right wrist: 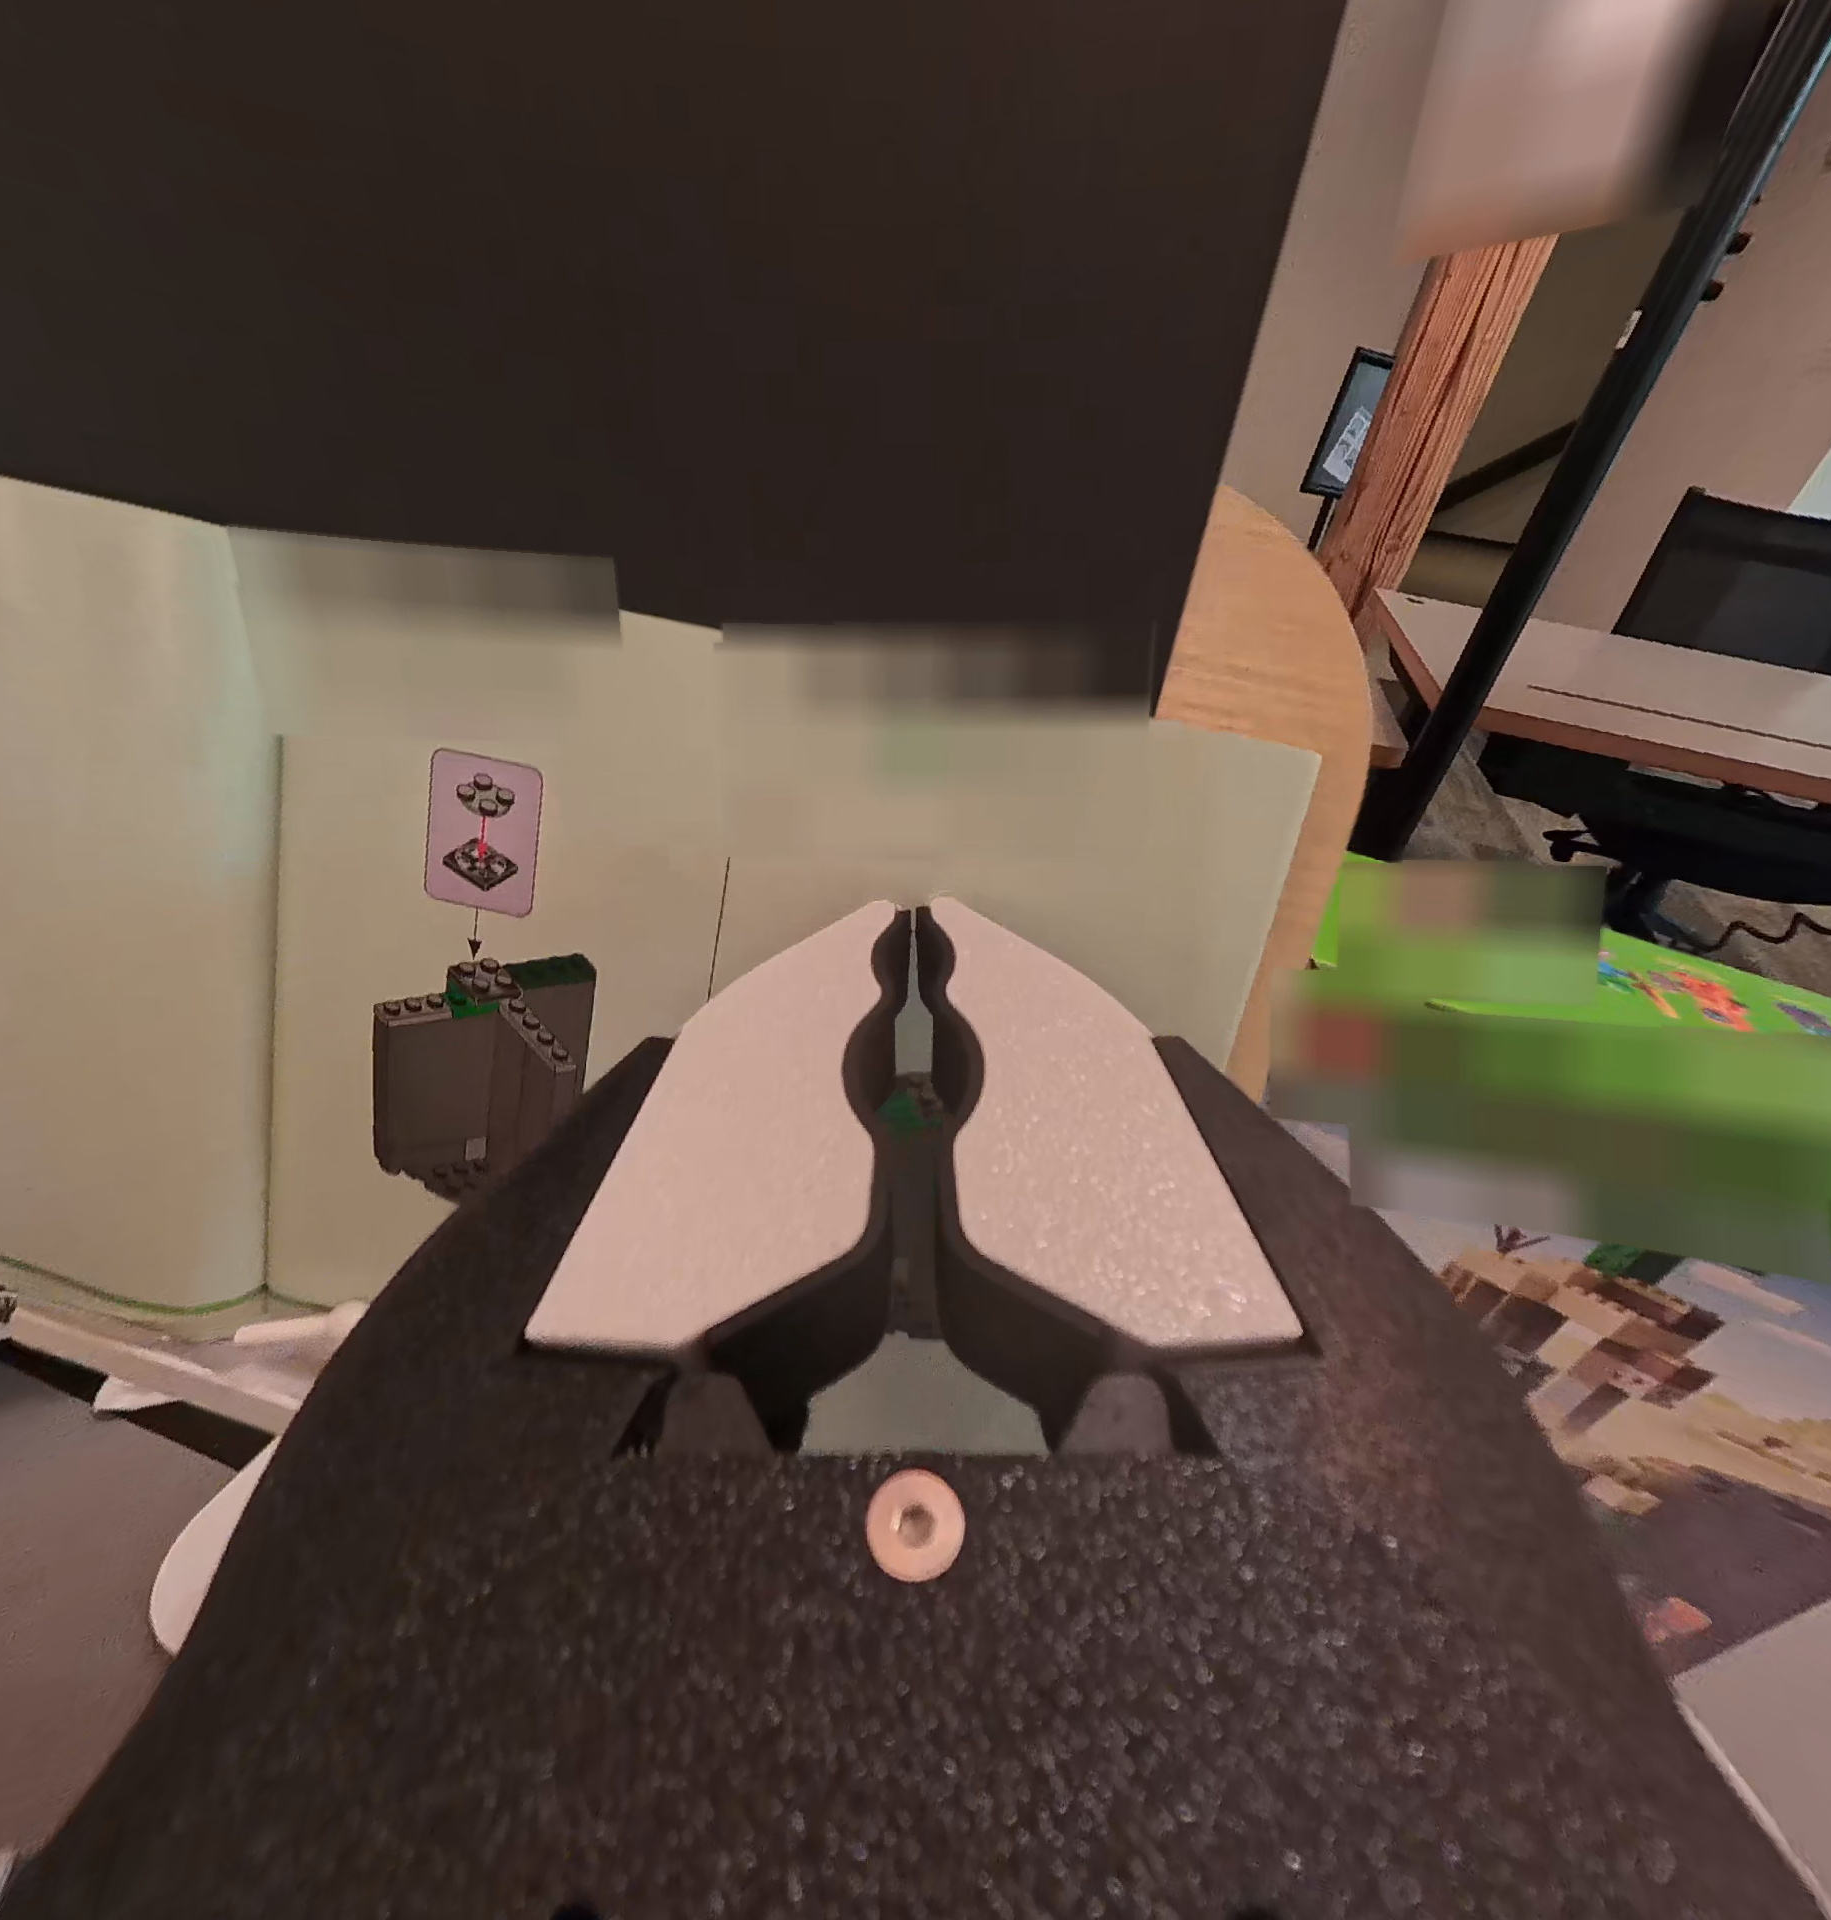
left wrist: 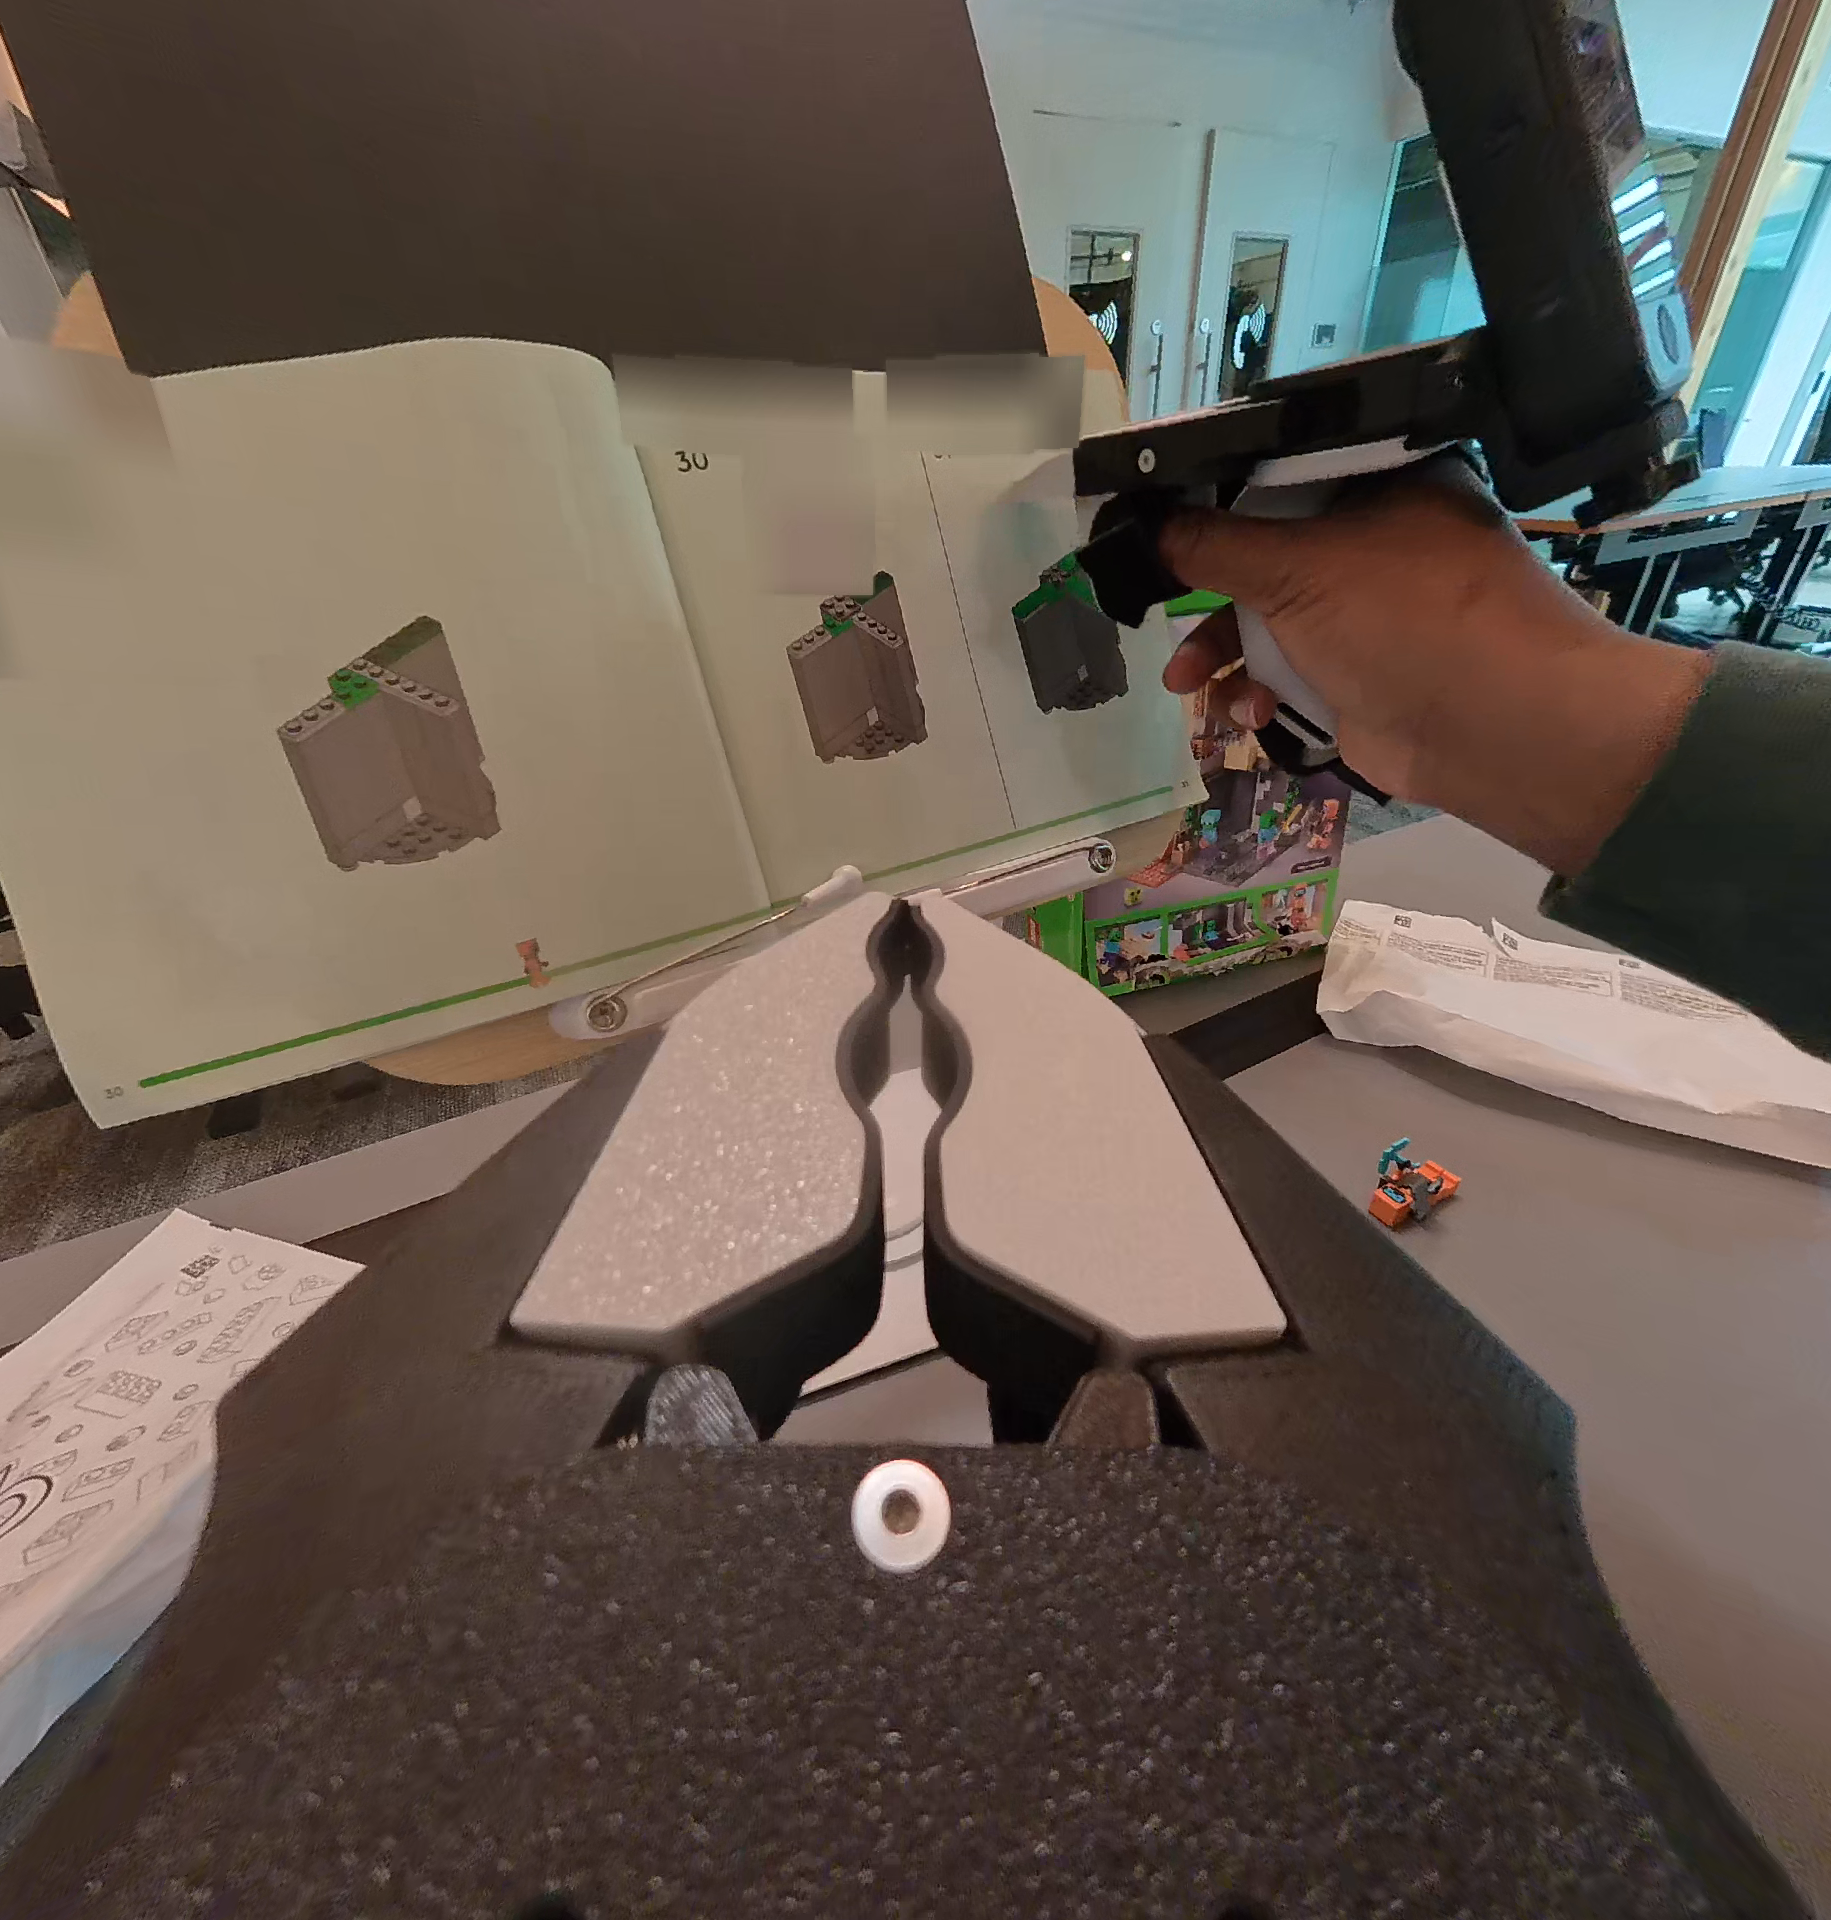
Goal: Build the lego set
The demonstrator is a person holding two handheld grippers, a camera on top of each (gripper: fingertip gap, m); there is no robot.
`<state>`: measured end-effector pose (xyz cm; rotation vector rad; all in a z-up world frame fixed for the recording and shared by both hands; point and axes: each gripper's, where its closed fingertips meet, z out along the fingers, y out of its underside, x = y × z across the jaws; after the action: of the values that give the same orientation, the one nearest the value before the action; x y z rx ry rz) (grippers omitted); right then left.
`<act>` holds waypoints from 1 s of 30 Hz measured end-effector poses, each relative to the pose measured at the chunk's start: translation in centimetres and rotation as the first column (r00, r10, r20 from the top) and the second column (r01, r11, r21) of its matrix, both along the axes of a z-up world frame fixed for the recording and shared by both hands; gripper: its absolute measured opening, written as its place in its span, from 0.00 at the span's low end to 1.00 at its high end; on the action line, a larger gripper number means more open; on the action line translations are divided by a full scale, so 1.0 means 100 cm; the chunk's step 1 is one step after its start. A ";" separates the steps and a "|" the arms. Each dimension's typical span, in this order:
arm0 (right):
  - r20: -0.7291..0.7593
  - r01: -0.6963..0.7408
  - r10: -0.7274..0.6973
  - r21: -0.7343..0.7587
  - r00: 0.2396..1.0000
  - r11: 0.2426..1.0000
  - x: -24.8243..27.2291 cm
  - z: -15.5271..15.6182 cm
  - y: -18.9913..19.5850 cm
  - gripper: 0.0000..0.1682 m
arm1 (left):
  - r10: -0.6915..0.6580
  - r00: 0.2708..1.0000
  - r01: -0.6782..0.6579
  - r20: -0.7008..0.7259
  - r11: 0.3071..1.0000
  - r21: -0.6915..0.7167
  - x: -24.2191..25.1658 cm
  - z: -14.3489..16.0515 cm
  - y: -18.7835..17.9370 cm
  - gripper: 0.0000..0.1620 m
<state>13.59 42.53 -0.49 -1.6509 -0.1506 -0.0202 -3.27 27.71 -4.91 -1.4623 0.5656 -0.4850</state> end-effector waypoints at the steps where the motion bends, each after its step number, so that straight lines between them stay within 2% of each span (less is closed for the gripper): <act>1: -0.001 -0.004 0.004 0.001 1.000 1.000 -0.001 -0.002 -0.002 0.00 | -0.001 1.000 0.001 -0.001 1.000 0.000 0.001 0.000 0.000 0.00; 16: 0.031 -0.026 0.027 -0.022 0.999 0.999 -0.002 -0.049 -0.029 0.00 | -0.015 1.000 0.016 -0.013 1.000 0.003 0.004 -0.001 -0.001 0.00; 30: 0.036 -0.040 0.040 -0.007 0.999 0.999 0.000 -0.044 -0.027 0.01 | -0.018 0.999 0.018 -0.026 1.000 0.002 0.005 -0.005 0.000 0.00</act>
<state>13.56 39.86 -4.89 -1.6544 -0.2117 -0.0196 -2.79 27.67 -5.43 -1.4646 0.6002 -0.4798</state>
